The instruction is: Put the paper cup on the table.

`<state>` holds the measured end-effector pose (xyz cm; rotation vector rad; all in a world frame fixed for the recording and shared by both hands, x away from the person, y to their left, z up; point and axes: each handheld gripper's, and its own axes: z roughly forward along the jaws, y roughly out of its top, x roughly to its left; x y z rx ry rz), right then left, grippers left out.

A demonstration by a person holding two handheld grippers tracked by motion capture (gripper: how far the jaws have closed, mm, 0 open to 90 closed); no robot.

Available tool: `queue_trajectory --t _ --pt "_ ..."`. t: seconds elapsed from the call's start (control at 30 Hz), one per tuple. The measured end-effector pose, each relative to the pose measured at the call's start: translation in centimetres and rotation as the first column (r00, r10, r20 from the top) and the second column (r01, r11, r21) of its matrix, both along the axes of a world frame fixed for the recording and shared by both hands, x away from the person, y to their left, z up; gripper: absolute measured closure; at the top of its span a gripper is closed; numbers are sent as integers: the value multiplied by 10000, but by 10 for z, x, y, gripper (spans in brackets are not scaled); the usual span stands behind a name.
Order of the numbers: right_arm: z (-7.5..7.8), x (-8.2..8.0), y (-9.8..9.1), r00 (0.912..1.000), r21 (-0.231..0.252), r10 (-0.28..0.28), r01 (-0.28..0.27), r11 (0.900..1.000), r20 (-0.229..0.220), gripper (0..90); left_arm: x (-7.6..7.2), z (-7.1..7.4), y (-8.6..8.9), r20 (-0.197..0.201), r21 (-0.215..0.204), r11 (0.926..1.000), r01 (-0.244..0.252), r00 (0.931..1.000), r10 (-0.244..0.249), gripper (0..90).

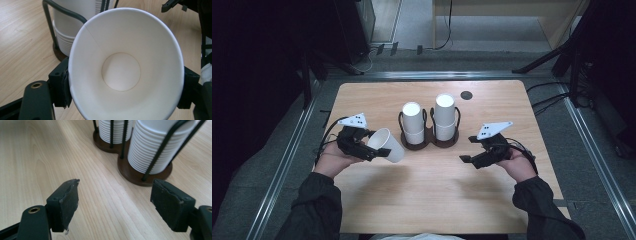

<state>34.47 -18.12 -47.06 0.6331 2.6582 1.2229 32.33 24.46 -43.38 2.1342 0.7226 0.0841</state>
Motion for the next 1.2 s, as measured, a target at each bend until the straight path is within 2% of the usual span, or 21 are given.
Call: queue_trajectory --t 0.23,0.57,0.63,0.93,1.0,1.03,1.1,1.2 --pt "-2 3 -7 9997 -27 -237 237 9997 -7 228 5 -2 15 -27 269 9986 -461 9989 462 222" --pt "-5 -3 -16 9988 -334 -484 483 9983 -32 228 24 -8 35 -158 600 9899 -1285 9914 1297 222" --pt "-6 -5 -16 9987 -423 -503 500 9979 -64 228 30 -10 37 -243 843 9853 -1487 9882 1512 222" --pt "-9 -11 -23 9981 -529 -604 596 9968 -140 227 52 -18 46 -387 1350 9716 -1944 9788 2012 222" --pt "-10 -13 -24 9980 -612 -616 607 9963 -122 226 58 -20 47 -383 1728 9625 -2090 9751 2186 222" --pt "-11 -14 -24 9980 -671 -608 595 9960 -175 226 59 -21 47 -402 1819 9608 -2093 9747 2200 222" --pt "-11 -15 -22 9982 -750 -572 557 9956 -178 226 63 -22 49 -383 1866 9585 -2156 9733 2264 221" --pt "-11 -16 -21 9986 -769 -489 474 9959 -180 225 68 -24 55 -347 1952 9500 -2436 9663 2549 221"
